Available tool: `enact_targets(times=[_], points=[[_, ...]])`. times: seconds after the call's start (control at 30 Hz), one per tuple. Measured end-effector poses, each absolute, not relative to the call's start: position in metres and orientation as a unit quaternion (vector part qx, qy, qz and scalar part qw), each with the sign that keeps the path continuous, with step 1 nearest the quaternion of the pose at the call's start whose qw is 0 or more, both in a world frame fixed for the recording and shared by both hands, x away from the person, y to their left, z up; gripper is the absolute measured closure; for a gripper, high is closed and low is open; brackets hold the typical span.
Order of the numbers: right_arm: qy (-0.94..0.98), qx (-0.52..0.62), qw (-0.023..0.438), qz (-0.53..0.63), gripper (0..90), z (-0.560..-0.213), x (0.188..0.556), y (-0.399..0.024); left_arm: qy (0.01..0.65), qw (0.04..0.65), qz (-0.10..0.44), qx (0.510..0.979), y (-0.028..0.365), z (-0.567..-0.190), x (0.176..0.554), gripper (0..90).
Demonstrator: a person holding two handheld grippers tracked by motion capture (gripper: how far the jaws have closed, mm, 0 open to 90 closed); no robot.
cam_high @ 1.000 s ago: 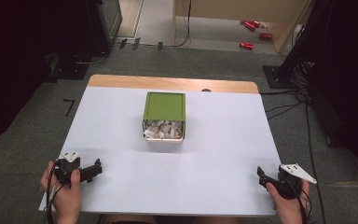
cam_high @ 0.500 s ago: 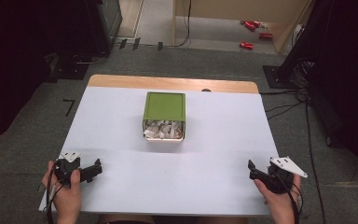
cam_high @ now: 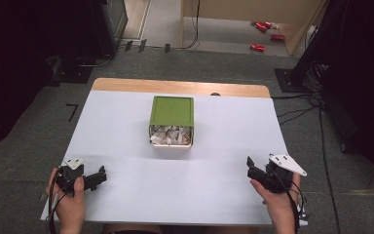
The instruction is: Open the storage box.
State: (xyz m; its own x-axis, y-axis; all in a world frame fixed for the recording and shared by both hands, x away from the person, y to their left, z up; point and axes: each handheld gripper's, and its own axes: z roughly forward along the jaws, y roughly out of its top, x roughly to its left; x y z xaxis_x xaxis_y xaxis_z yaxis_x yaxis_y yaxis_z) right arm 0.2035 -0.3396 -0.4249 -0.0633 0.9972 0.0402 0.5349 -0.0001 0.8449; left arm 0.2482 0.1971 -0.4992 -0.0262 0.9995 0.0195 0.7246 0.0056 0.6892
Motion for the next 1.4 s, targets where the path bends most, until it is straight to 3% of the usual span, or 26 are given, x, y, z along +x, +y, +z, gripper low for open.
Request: enact_targets(times=[0.23,0.53,0.83,0.93,1.07,1.27,1.4], points=[[0.639,0.593,0.309,0.381,24.5,-0.417,0.211,-0.318,0.662,0.252,0.273,0.651,0.197,-0.499,0.248,0.0],[0.661,0.561,0.297,0.399,33.3,-0.411,0.224,-0.279,0.662,0.253,0.272,0.651,0.197,-0.499,0.248,0.0],[0.664,0.553,0.286,0.414,34.7,-0.409,0.235,-0.25,0.662,0.253,0.272,0.651,0.197,-0.499,0.248,0.0],[0.666,0.548,0.288,0.417,37.6,-0.409,0.238,-0.241,0.663,0.253,0.272,0.65,0.197,-0.499,0.248,0.0],[0.663,0.539,0.293,0.428,48.7,-0.409,0.24,-0.23,0.663,0.253,0.272,0.65,0.197,-0.499,0.248,0.0],[0.67,0.533,0.288,0.428,50.8,-0.412,0.244,-0.219,0.663,0.253,0.272,0.651,0.197,-0.499,0.248,0.0],[0.665,0.523,0.301,0.44,57.7,-0.417,0.248,-0.211,0.663,0.253,0.272,0.651,0.197,-0.499,0.248,0.0]])
